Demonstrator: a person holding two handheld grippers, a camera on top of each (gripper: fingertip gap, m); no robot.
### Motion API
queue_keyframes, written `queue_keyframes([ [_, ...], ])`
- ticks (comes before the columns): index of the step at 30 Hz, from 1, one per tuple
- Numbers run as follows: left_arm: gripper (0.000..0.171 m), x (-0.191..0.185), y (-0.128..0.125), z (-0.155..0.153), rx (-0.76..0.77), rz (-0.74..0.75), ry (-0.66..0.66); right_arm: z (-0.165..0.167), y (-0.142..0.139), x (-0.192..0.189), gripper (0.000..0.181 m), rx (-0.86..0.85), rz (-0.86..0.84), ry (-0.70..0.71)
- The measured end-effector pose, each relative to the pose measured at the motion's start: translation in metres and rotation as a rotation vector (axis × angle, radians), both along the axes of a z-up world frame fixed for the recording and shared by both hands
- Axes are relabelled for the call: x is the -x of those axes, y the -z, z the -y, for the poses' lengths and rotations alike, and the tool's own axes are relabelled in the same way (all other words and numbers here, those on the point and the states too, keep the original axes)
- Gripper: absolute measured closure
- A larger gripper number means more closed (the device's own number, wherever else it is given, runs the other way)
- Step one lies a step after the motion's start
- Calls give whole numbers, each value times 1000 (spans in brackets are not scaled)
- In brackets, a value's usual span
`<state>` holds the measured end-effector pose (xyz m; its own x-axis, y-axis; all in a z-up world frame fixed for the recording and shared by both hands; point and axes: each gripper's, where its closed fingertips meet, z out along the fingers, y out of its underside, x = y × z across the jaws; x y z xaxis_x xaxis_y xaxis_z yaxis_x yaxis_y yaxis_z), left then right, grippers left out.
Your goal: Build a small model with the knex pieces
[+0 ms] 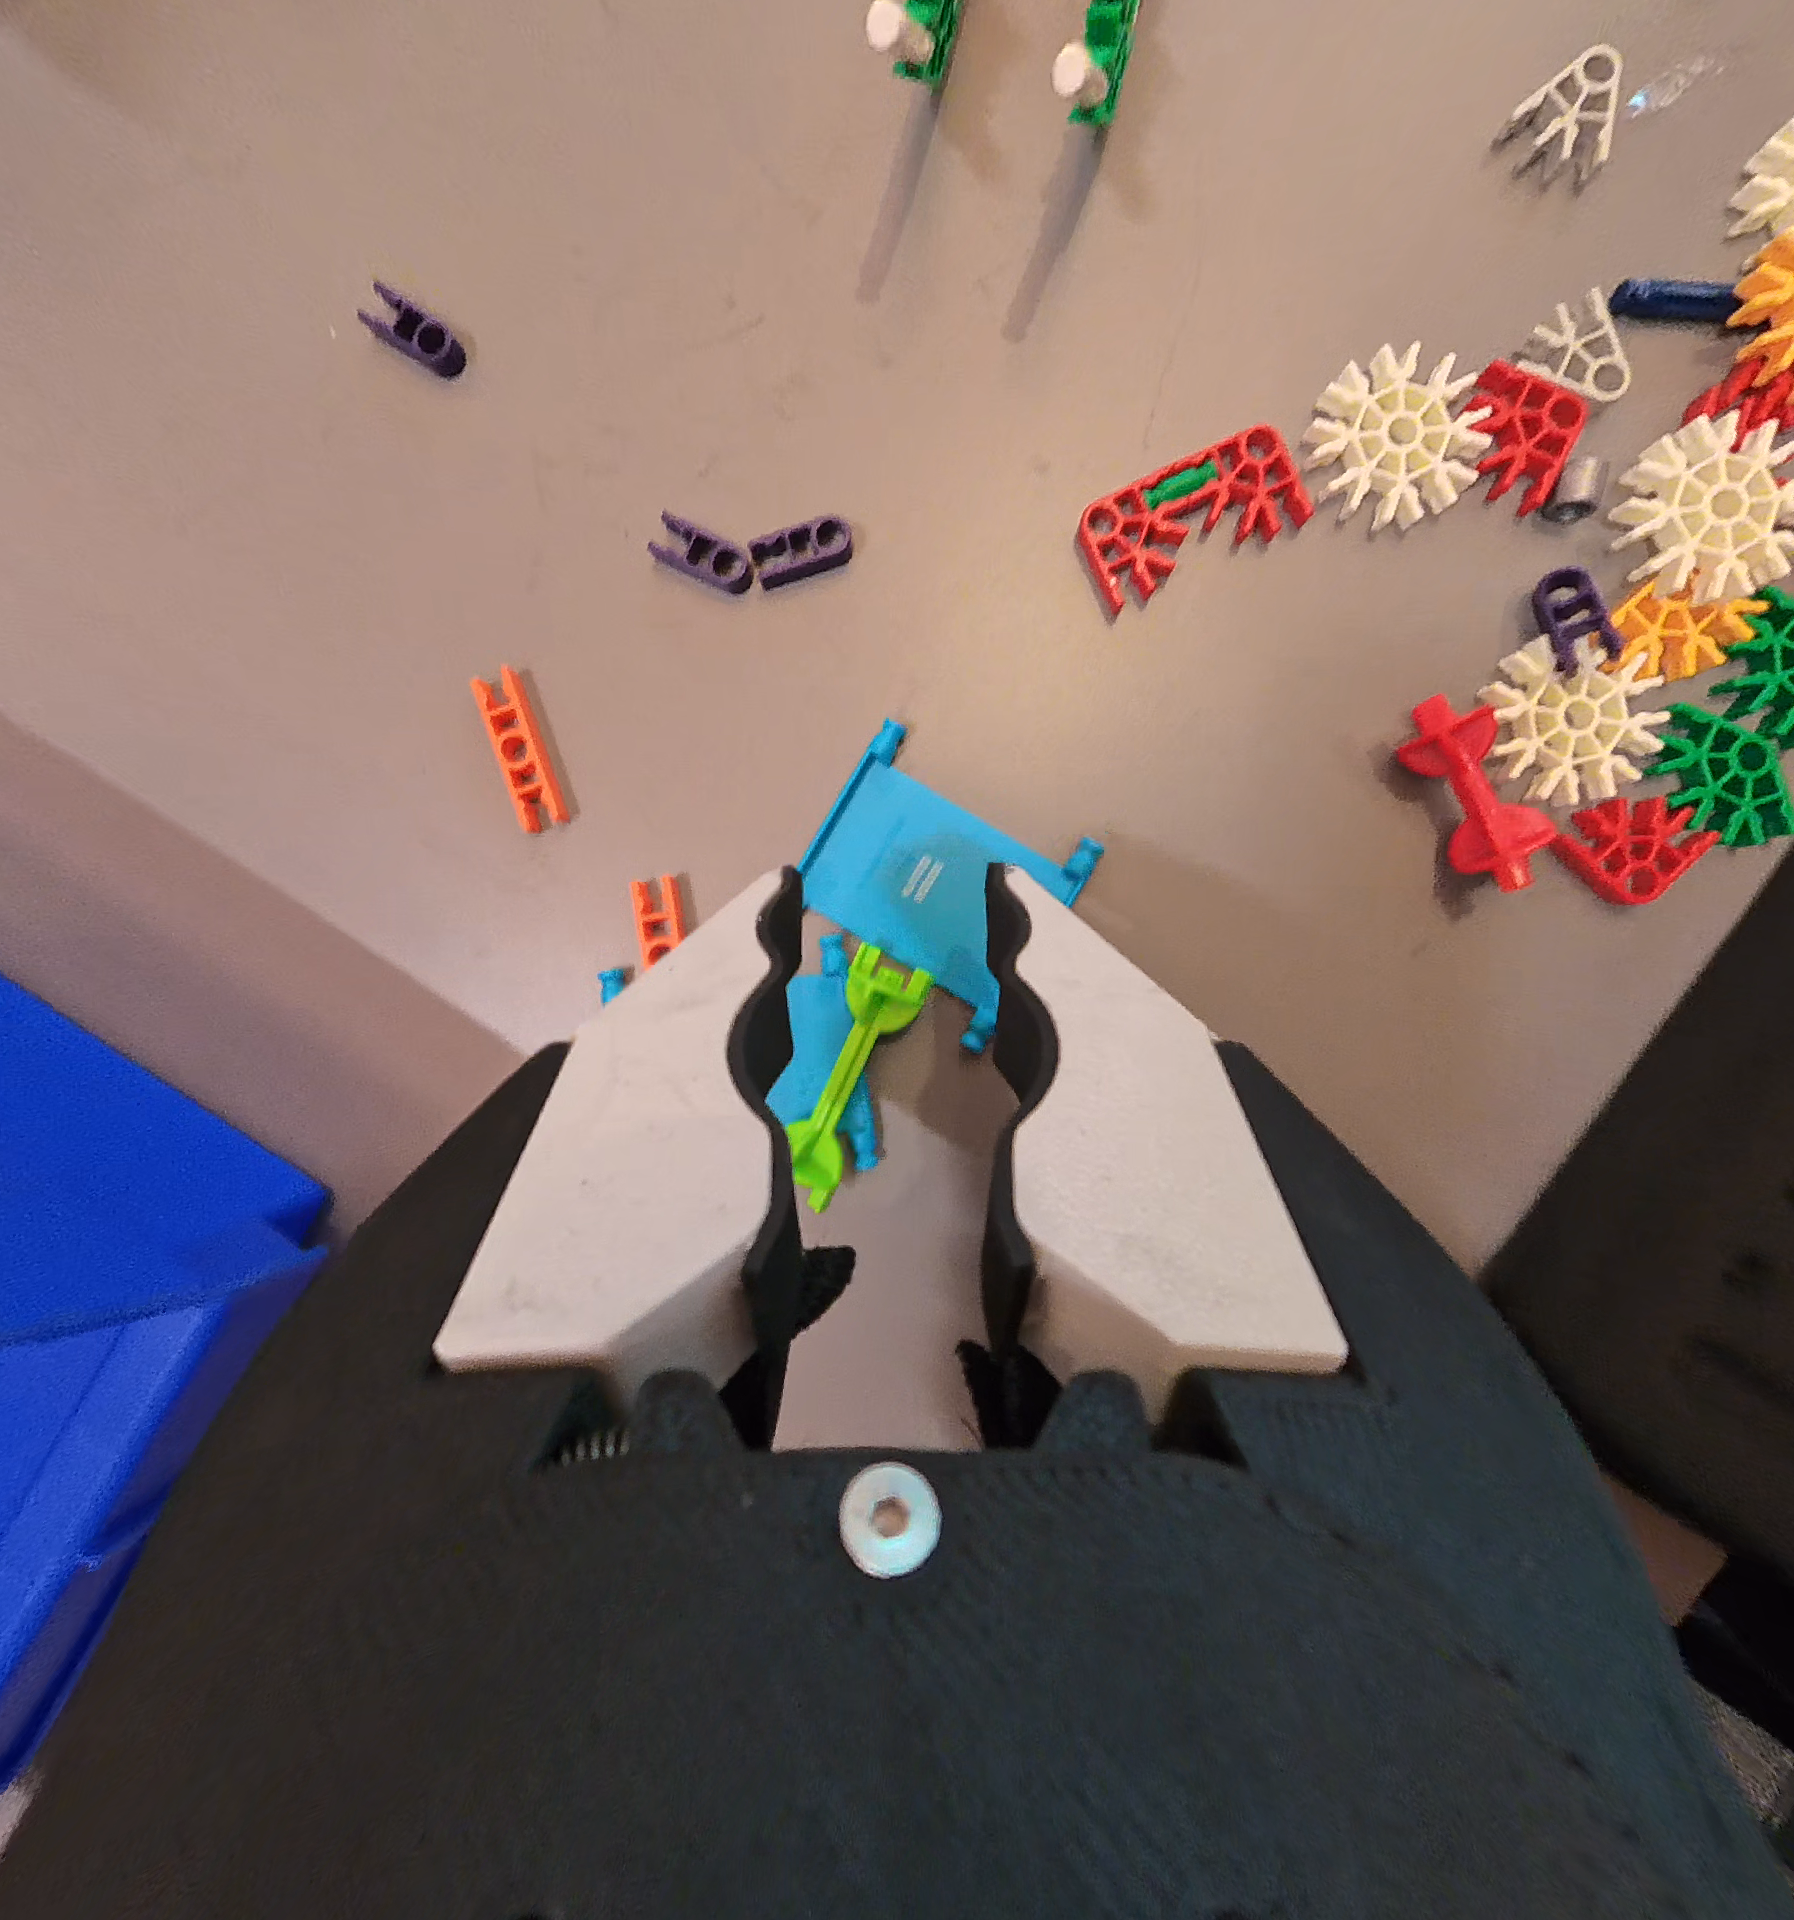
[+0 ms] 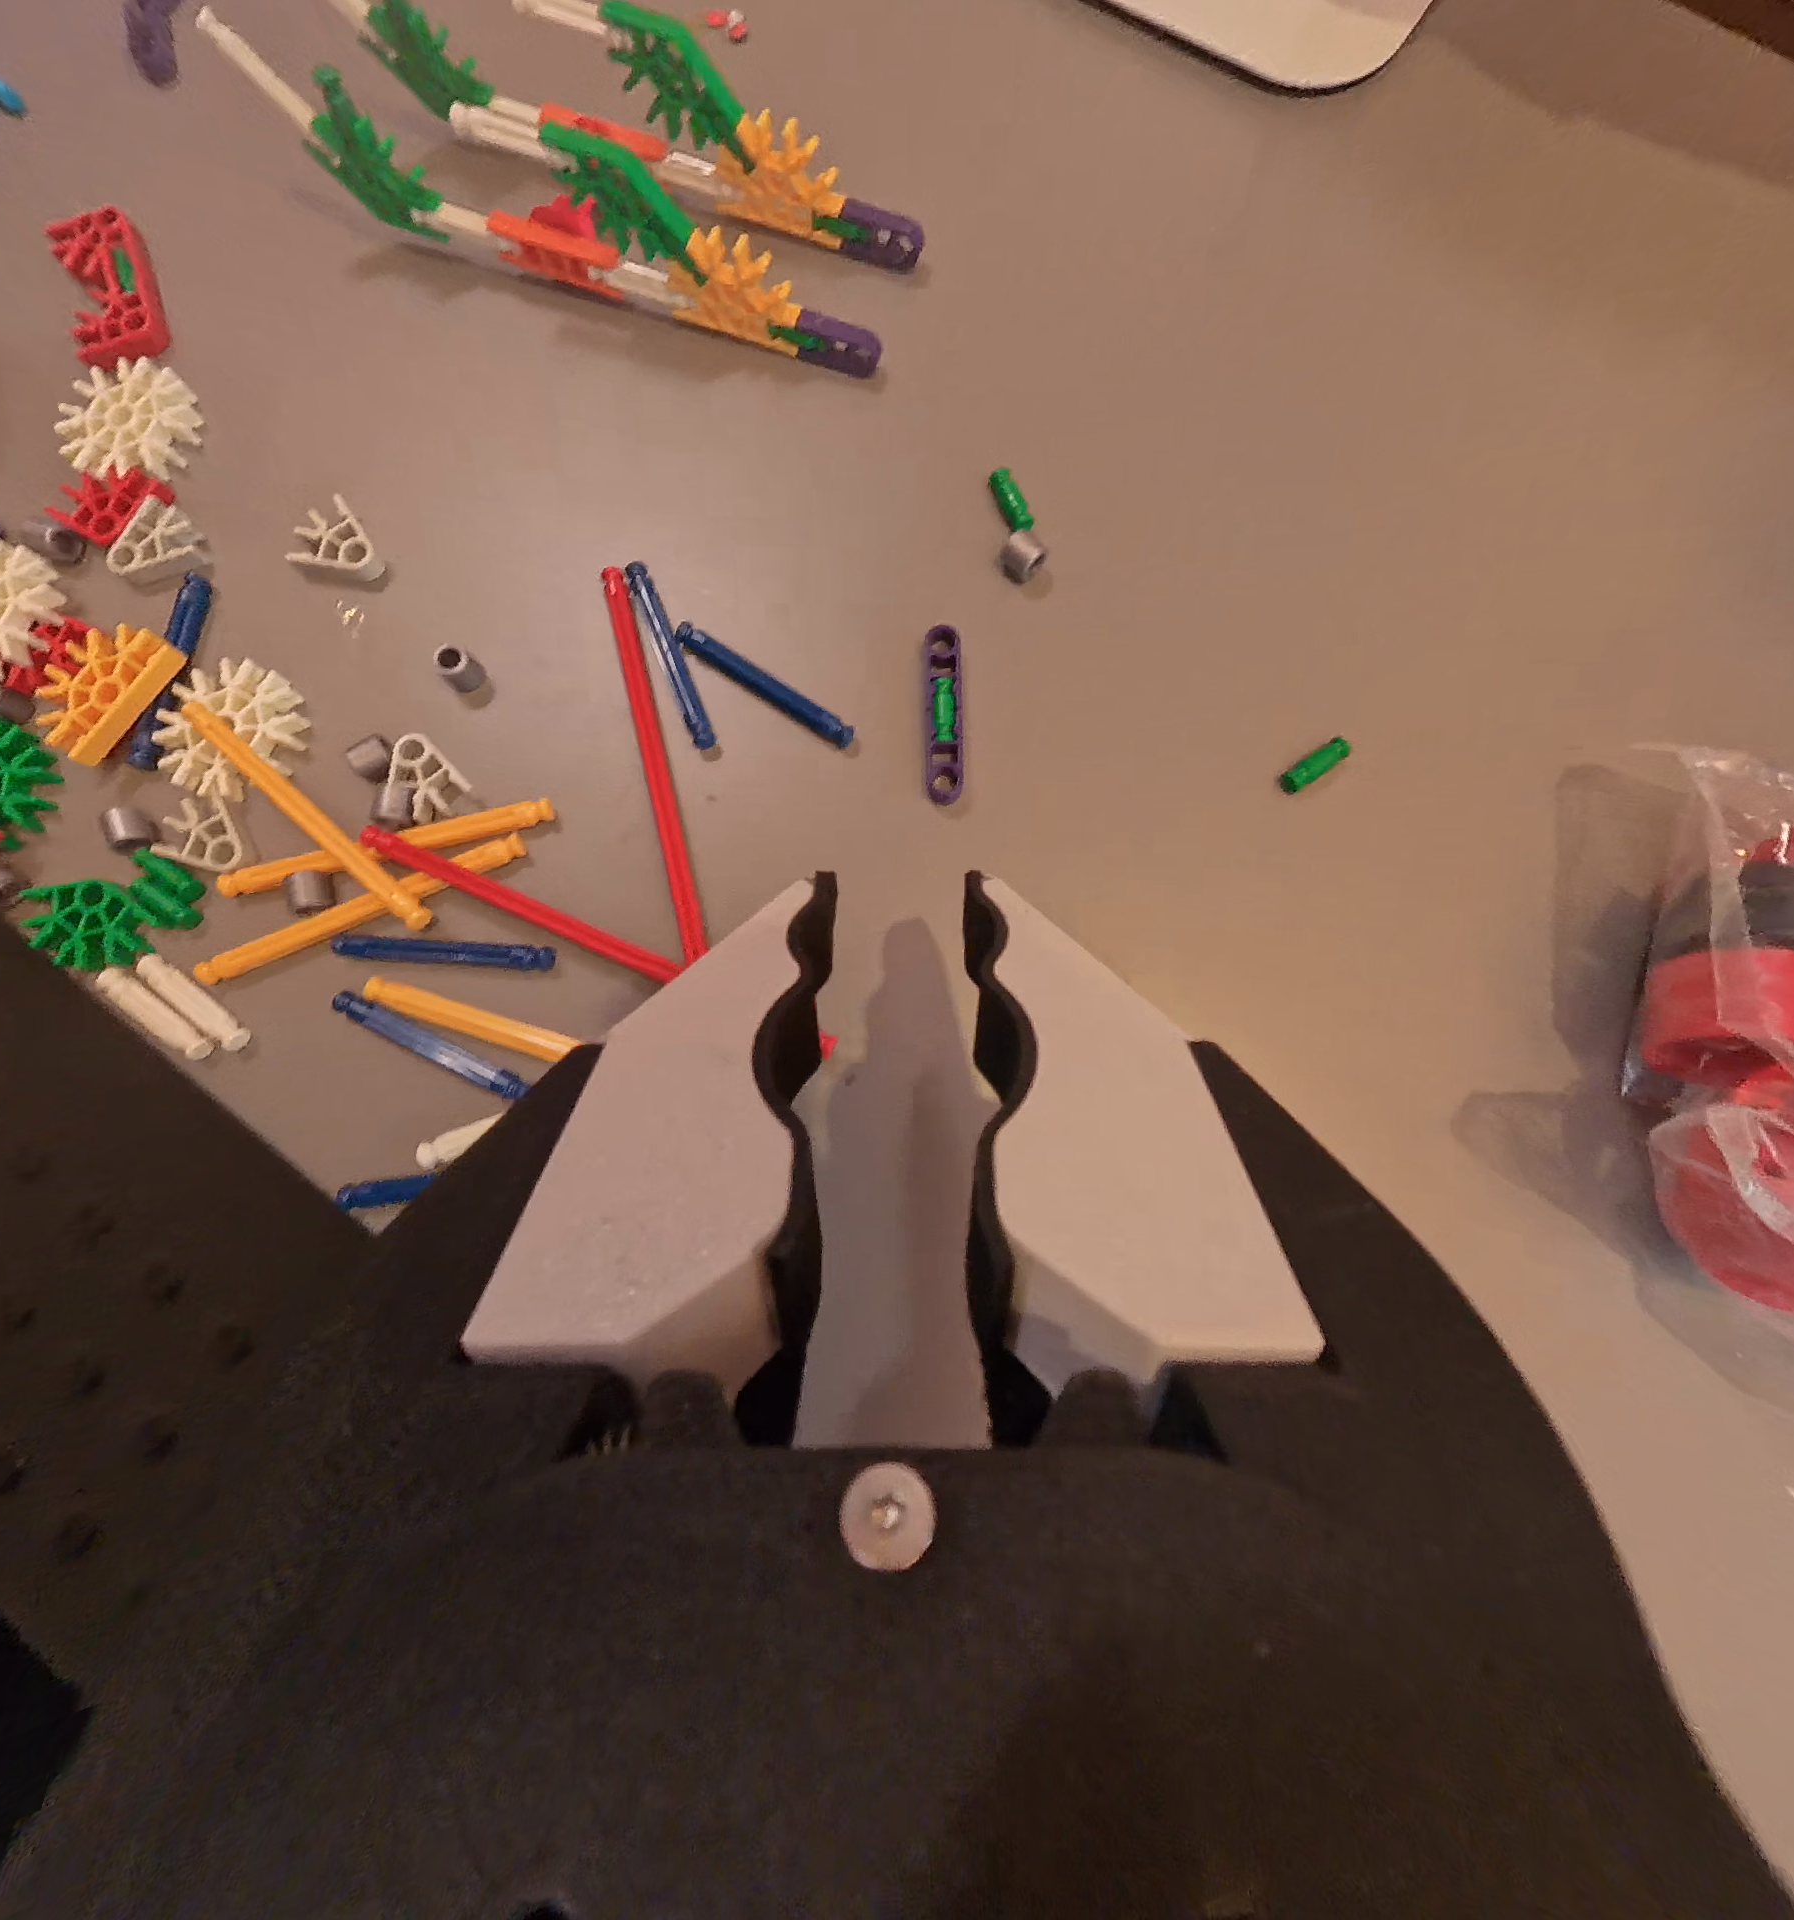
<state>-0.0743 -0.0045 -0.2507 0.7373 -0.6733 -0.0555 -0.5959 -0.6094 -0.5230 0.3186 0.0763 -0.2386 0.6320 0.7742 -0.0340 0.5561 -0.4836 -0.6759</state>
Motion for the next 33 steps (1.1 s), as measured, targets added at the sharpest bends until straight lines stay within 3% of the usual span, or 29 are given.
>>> queue_keyframes([
  [8, 134, -51, -16, -19, -142, 52, -13, -35, 48, 30, 161, 57, 88, 11],
  [10, 134, -64, -20, -22, -172, 79, -13, -37, 49, 35, 175, 61, 76, 4],
  [13, 130, -84, -28, -25, -233, 108, -4, -40, 47, 36, 175, 69, 62, 18],
  [17, 120, -112, -48, -34, -380, 134, 17, -30, 15, 57, 174, 114, -124, 8],
  [23, 87, -162, -72, -42, -507, 183, 119, 8, -76, 137, 174, 372, -754, -81],
  [28, 83, -187, -91, -51, -606, 192, 176, 32, -106, 179, 174, 500, -935, -174],
  [33, 93, -197, -102, -53, -636, 224, 223, 41, -113, 198, 174, 578, -1012, -196],
])
